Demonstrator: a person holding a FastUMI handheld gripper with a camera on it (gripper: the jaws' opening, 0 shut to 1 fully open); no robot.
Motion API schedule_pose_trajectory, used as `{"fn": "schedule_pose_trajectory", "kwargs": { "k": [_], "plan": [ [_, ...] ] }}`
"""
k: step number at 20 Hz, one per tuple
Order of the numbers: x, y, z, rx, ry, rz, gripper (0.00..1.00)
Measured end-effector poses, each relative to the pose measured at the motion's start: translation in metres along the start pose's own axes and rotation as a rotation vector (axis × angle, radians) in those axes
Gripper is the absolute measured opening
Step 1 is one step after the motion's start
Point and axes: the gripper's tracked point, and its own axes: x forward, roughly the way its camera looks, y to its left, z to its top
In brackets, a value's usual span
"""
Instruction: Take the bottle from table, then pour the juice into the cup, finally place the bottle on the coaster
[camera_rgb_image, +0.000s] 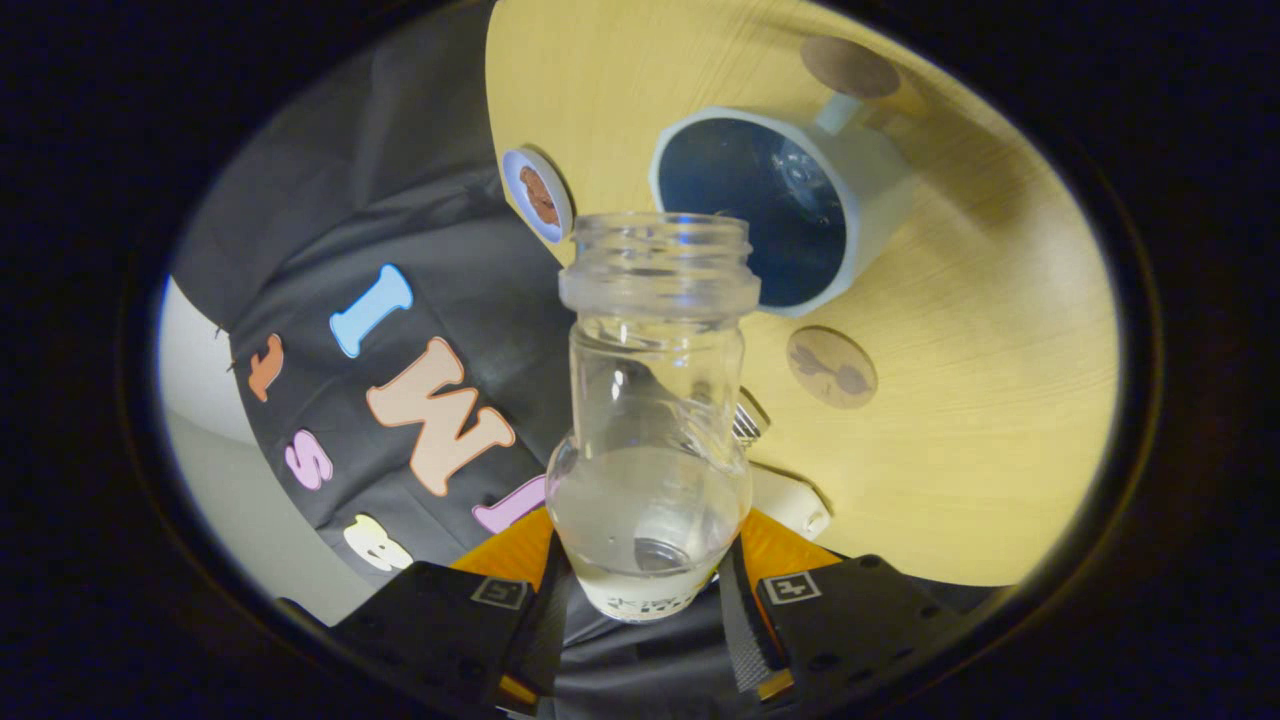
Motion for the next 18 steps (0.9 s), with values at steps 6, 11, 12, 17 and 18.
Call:
{"fn": "schedule_pose_trajectory", "kwargs": {
  "k": [6,11,12,17,18],
  "plan": [
    [0.002,0.006,0.0,-0.005,0.0,0.003,0.69],
    [0.001,-0.006,-0.012,-0.111,0.028,-0.025,0.69],
    [-0.002,-0.01,-0.014,-0.157,0.027,-0.033,0.69],
    [-0.013,-0.044,-0.021,-0.482,0.024,-0.1,0.69],
    [-0.014,-0.047,-0.022,-0.576,0.027,-0.109,0.69]
  ]
}}
